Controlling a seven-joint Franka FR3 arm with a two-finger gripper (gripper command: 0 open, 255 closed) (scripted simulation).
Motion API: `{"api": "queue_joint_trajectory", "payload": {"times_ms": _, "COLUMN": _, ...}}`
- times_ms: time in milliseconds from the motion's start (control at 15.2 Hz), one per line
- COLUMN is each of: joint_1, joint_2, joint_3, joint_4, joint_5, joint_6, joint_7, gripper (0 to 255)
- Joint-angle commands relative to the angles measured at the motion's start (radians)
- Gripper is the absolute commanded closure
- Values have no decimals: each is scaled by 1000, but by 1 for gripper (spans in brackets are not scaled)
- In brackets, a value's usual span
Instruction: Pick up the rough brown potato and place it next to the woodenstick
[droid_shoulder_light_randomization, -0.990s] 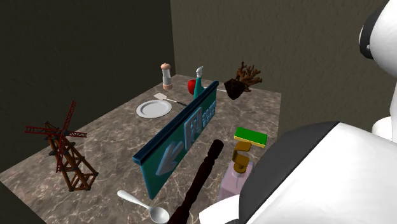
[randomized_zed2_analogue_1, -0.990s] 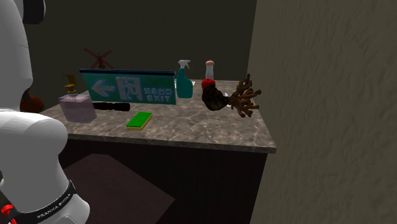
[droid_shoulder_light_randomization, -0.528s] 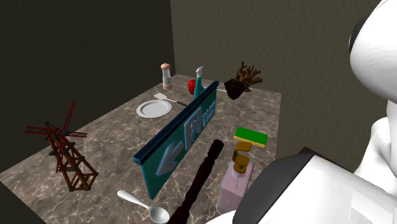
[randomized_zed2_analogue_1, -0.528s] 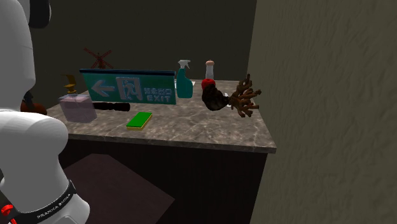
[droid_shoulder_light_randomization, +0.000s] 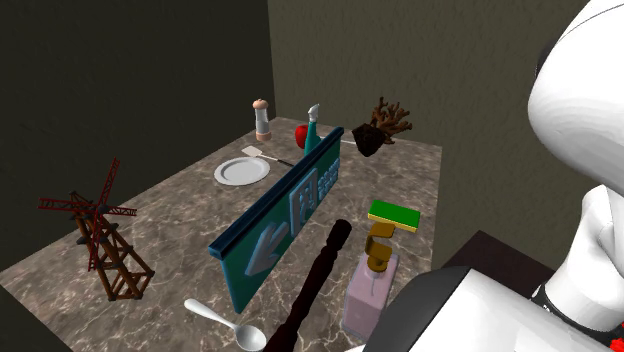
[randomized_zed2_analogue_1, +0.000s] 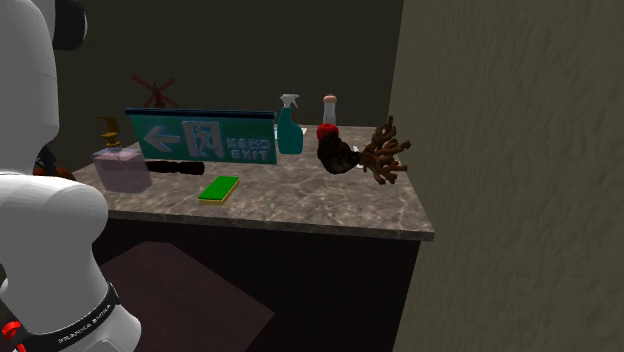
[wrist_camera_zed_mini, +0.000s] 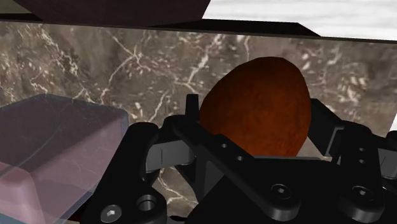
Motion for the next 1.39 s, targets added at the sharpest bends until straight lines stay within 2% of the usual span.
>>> {"api": "queue_joint_trajectory", "payload": {"times_ms": 0, "joint_1": 0, "joint_2": 4, "joint_3": -3, "joint_4": -5, "joint_5": -1, "joint_6": 1, "joint_7": 1, "gripper": 255}}
{"api": "queue_joint_trajectory", "payload": {"times_ms": 198, "joint_1": -1, "joint_2": 5, "joint_3": -3, "joint_4": -4, "joint_5": -1, "joint_6": 1, "joint_7": 1, "gripper": 255}}
{"api": "queue_joint_trajectory", "payload": {"times_ms": 264, "joint_1": -2, "joint_2": 4, "joint_3": -2, "joint_4": -5, "joint_5": -1, "joint_6": 1, "joint_7": 0, "gripper": 0}}
{"api": "queue_joint_trajectory", "payload": {"times_ms": 594, "joint_1": -1, "joint_2": 5, "joint_3": -3, "joint_4": -4, "joint_5": -1, "joint_6": 1, "joint_7": 1, "gripper": 0}}
{"api": "queue_joint_trajectory", "payload": {"times_ms": 858, "joint_1": 21, "joint_2": -11, "joint_3": 16, "joint_4": 108, "joint_5": 32, "joint_6": -114, "joint_7": -20, "gripper": 0}}
{"api": "queue_joint_trajectory", "payload": {"times_ms": 1320, "joint_1": 21, "joint_2": -11, "joint_3": 16, "joint_4": 108, "joint_5": 32, "joint_6": -114, "joint_7": -20, "gripper": 0}}
